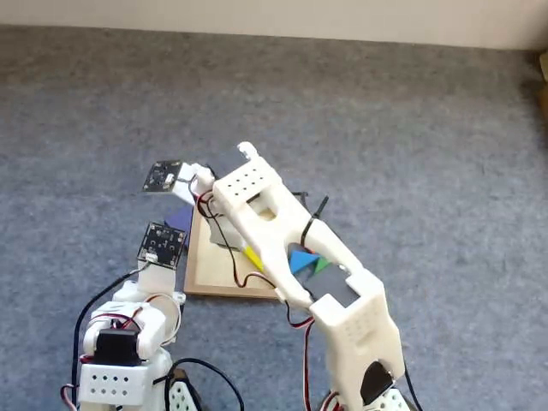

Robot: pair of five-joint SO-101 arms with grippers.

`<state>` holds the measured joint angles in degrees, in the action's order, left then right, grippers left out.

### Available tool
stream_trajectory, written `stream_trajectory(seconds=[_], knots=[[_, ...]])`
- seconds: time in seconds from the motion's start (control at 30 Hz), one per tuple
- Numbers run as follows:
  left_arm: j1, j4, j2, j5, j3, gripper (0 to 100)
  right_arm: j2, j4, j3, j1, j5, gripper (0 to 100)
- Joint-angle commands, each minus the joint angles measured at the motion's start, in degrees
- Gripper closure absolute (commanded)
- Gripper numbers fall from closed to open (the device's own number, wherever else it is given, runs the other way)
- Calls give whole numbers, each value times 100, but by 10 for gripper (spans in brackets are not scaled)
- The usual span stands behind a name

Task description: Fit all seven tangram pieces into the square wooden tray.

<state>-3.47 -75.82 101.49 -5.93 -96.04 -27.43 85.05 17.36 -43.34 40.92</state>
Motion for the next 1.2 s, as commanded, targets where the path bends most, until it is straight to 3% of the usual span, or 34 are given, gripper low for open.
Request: stream_trajectory(seconds=[0.0, 0.33, 0.77, 0.9, 1.17], knots=[[-57, -9, 233, 0, -119, 949, 620, -92, 418, 462, -431, 908], [-57, 0, 233, 0, -119, 949, 295, -2677, 48, 1560, -1925, 908], [-57, 0, 233, 0, -119, 949, -505, -3336, -312, 1464, -2004, 908], [-57, 0, 233, 0, -119, 949, -664, -3169, -312, 1393, -2004, 908], [-57, 0, 233, 0, -119, 949, -646, -1613, -268, 901, -1978, 908]])
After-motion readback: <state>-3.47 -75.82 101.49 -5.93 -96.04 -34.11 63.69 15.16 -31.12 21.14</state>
